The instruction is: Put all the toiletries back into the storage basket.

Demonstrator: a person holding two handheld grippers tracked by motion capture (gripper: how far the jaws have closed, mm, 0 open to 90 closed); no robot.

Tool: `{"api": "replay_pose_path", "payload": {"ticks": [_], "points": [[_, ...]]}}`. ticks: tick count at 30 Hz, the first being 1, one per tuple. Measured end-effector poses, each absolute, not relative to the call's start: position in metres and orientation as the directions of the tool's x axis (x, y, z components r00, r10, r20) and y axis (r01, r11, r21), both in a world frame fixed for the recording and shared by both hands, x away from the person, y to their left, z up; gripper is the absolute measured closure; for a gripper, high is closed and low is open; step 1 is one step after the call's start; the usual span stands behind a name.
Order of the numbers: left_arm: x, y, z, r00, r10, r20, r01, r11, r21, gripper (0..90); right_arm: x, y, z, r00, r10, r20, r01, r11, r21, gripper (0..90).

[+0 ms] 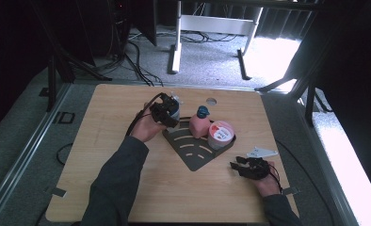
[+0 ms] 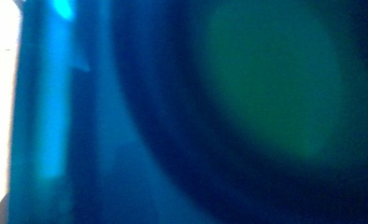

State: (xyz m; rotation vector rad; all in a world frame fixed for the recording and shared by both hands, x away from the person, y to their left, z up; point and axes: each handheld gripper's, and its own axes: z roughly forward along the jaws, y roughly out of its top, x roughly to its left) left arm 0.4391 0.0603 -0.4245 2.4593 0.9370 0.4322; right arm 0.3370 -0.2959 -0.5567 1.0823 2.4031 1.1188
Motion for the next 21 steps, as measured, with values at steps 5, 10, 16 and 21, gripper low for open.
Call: {"api": "replay_pose_path", "payload": {"ticks": [5,10,16,21], "points": [[0.443,0.057,-0.428,0.718,0.686,0.12,0.536,-0.655,0.532,55.2,0.337,-0.296,-0.557,-0.681,0.73,0.059,0.515,0.42,0.747,57.2],[0.447,0.053,-0.432,0.72,0.683,0.119,0.536,-0.657,0.53,55.2,0.337,-0.296,-0.557,-0.681,0.729,0.06,0.515,0.42,0.747,57.2],[0.451,0.048,-0.436,0.72,0.683,0.124,0.532,-0.658,0.532,55.2,0.337,-0.296,-0.557,-0.681,0.729,0.06,0.515,0.42,0.747,57.2],[0.455,0.044,-0.44,0.719,0.683,0.129,0.53,-0.659,0.534,55.2,0.337,-0.296,-0.557,-0.681,0.729,0.06,0.515,0.42,0.747,57.3]]}}
